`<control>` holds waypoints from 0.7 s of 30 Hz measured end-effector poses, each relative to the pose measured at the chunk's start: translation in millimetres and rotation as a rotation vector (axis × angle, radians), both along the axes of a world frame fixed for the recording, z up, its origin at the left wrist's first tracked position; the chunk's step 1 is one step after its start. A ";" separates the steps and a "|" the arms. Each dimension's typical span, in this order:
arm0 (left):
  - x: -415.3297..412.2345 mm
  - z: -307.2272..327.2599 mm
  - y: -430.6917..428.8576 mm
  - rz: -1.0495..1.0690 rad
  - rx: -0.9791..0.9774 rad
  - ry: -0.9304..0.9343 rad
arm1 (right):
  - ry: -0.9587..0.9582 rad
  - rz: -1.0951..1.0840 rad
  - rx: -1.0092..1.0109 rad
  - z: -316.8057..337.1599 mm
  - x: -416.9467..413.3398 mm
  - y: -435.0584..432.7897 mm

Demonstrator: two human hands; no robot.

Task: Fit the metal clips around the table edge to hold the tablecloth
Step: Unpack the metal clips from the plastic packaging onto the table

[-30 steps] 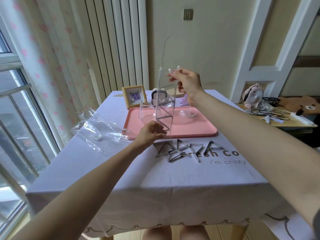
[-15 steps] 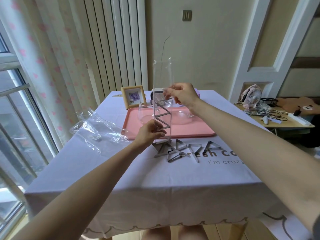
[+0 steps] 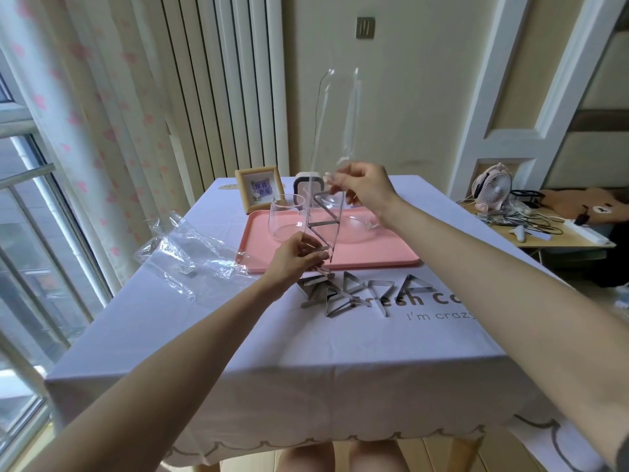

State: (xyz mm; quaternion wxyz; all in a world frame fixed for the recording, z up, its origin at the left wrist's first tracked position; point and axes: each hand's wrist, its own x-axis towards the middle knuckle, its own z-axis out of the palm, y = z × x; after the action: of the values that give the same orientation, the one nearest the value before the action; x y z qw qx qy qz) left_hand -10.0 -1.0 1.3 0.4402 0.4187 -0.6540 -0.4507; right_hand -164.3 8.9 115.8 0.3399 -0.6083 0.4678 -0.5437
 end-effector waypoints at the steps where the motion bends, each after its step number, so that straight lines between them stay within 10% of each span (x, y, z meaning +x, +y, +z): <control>1: -0.3 0.8 0.7 -0.004 0.007 0.013 | -0.049 -0.026 -0.025 1.9 -2.1 -1.9; 21: -6.7 4.3 -2.7 0.166 -0.017 -0.066 | 0.103 -0.284 0.371 -44.7 -53.0 -2.7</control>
State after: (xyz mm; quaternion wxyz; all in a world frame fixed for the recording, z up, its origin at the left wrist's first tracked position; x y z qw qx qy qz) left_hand -16.6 -3.7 5.6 0.4577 0.4825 -0.6350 -0.3931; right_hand -217.2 6.1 71.1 0.3418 -0.4904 0.6574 -0.4589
